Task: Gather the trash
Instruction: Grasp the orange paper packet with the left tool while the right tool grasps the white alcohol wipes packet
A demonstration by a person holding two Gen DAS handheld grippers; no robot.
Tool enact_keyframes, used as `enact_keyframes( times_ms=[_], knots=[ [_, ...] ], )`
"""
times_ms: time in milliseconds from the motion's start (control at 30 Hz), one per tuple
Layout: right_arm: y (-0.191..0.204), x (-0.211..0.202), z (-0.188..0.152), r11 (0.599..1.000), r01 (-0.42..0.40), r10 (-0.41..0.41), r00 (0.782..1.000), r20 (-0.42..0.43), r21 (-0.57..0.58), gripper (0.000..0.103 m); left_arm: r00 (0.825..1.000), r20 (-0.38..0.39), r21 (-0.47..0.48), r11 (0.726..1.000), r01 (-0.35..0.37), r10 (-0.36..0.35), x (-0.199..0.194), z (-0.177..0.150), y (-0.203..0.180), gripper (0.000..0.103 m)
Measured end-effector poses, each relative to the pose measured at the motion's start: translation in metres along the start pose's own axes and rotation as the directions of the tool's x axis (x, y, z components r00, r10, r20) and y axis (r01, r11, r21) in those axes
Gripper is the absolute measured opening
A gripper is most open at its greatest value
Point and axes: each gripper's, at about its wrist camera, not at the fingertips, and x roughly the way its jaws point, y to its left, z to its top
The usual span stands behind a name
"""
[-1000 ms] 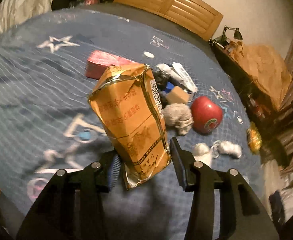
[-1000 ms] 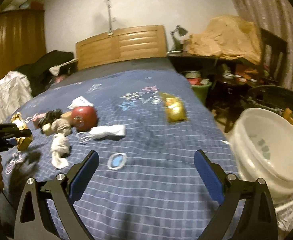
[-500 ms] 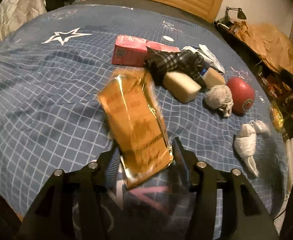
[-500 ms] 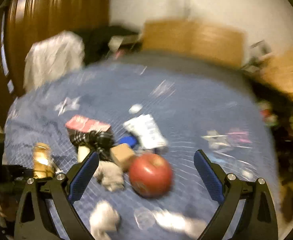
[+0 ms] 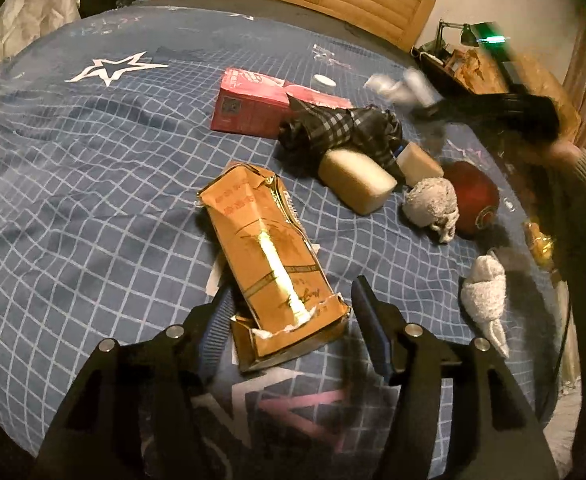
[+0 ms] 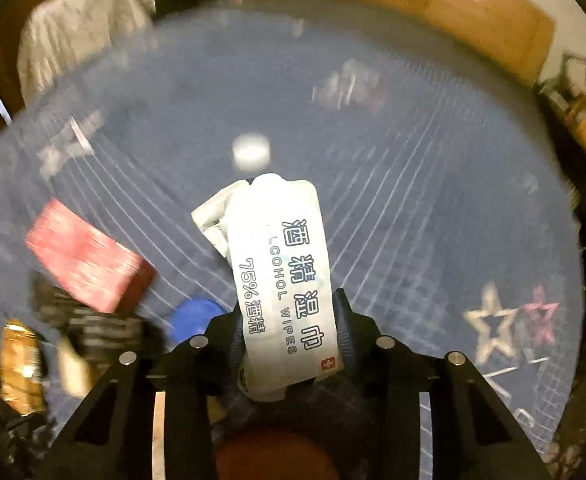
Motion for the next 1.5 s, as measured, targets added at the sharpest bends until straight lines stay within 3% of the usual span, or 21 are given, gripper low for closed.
enact_keyframes(
  times_ms=[100,200,300,433,533,600,667,767,900,1133,1167,1233,1500],
  knots=[
    [-0.001,-0.088,-0.030,0.997,-0.065,0.058,0.982,0.178,0.032,0.041,1.000,0.014,-0.006,1.000,0.025,-0.025,-0.005,-0.002,0.004,0.065],
    [0.010,-0.167,-0.095,0.994,-0.093,0.074,0.959,0.274,0.056,0.043,0.999,0.023,-0.013,1.000,0.028,-0.027,-0.006,-0.002,0.003,0.068],
    [0.009,-0.201,-0.184,0.981,-0.106,0.067,0.972,0.227,0.165,0.043,1.000,0.029,-0.010,1.000,-0.002,0.002,-0.005,-0.001,-0.003,0.071],
    [0.002,-0.194,-0.300,0.920,-0.057,0.040,0.998,0.052,0.387,0.043,0.994,0.039,-0.007,0.994,-0.106,0.106,0.000,-0.001,-0.017,0.072],
    [0.000,-0.185,-0.341,0.858,-0.063,0.049,0.998,0.041,0.510,0.044,0.970,0.066,0.020,0.972,-0.235,0.234,0.007,-0.001,-0.028,0.073],
    [-0.001,-0.173,-0.343,0.839,-0.059,0.019,0.997,0.079,0.541,0.048,0.956,0.064,0.028,0.958,-0.287,0.285,0.014,-0.001,-0.031,0.073],
    [-0.001,-0.164,-0.342,0.835,-0.076,0.023,0.994,0.104,0.544,0.067,0.950,0.069,0.034,0.951,-0.306,0.303,0.017,0.000,-0.032,0.073],
    [0.008,-0.161,-0.344,0.850,-0.071,0.013,0.993,0.113,0.522,0.081,0.947,0.077,0.036,0.948,-0.315,0.312,0.016,0.000,-0.034,0.068],
    [0.015,-0.174,-0.351,0.880,-0.049,-0.026,0.988,0.150,0.472,0.089,0.946,0.086,0.027,0.948,-0.317,0.314,0.017,0.000,-0.030,0.066],
    [0.028,-0.168,-0.353,0.912,-0.035,-0.050,0.980,0.195,0.409,0.089,0.949,0.090,0.034,0.952,-0.305,0.301,0.022,0.001,-0.025,0.049],
    [0.030,-0.166,-0.351,0.918,-0.034,-0.051,0.978,0.203,0.396,0.082,0.951,0.091,0.035,0.953,-0.300,0.296,0.021,0.000,-0.025,0.049],
    [0.032,-0.153,-0.347,0.925,-0.023,-0.043,0.985,0.166,0.380,0.053,0.955,0.093,0.038,0.957,-0.287,0.282,0.020,-0.001,-0.023,0.048],
    [0.035,-0.168,-0.358,0.896,-0.056,-0.064,0.965,0.253,0.441,0.052,0.960,0.132,0.027,0.968,-0.251,0.245,-0.018,-0.014,-0.034,0.047]
  ],
)
